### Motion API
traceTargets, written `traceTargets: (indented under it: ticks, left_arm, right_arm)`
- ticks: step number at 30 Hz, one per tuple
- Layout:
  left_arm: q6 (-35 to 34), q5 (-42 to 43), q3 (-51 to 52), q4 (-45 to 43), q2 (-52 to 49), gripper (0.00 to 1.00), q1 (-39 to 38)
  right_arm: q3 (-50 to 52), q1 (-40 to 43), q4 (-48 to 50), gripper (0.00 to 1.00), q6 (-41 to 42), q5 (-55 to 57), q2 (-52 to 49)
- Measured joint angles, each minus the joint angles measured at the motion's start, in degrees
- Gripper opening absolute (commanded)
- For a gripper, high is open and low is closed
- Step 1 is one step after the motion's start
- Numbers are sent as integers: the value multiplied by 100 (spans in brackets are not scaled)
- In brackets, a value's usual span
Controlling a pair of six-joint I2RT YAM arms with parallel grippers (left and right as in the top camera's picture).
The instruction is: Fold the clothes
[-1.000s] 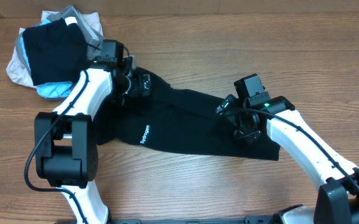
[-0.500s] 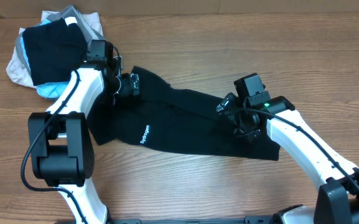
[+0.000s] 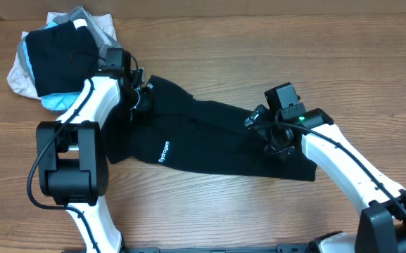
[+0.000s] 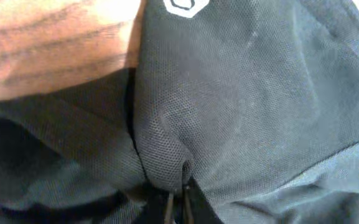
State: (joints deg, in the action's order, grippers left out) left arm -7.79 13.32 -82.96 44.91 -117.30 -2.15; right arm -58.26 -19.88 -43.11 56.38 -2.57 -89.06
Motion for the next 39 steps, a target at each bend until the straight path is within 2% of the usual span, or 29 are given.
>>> traceTargets:
  ticks: [9,19,24,26,29,31,32,35,39]
  left_arm:
    - [-28,-140,-1043,1565,251,4,-11]
    - [-706,-1049,-1231,3099,2463,4,-11]
    - [-890,-1567,-1274,3875,2909,8,-11]
    - [-946,-1705,-1200,3980,2876,18,-11]
    - [-979,-1788,-953,4046,2861,22,-11]
    - [-973,-1834,-708,4044,2857,62,-11]
    - [-988,-1840,-573,4019,2857,74,-11]
    - [-981,-1867,-125,3748,2850,100,-11]
    - [-1010,-1875,365,3084,2811,100,-11]
  right_arm:
    - [0,0,-11,100,0,2,0]
    - [0,0,-251,100,0,0,0]
    - [-2,46,-387,100,33,-52,0]
    - [0,118,-409,100,39,-151,0]
    - [0,170,-402,100,20,-221,0]
    - [0,184,-400,100,-46,-264,0]
    - [-2,184,-393,100,-81,-289,0]
    - [0,184,-382,100,-142,-317,0]
    - [0,184,-295,100,-201,-321,0]
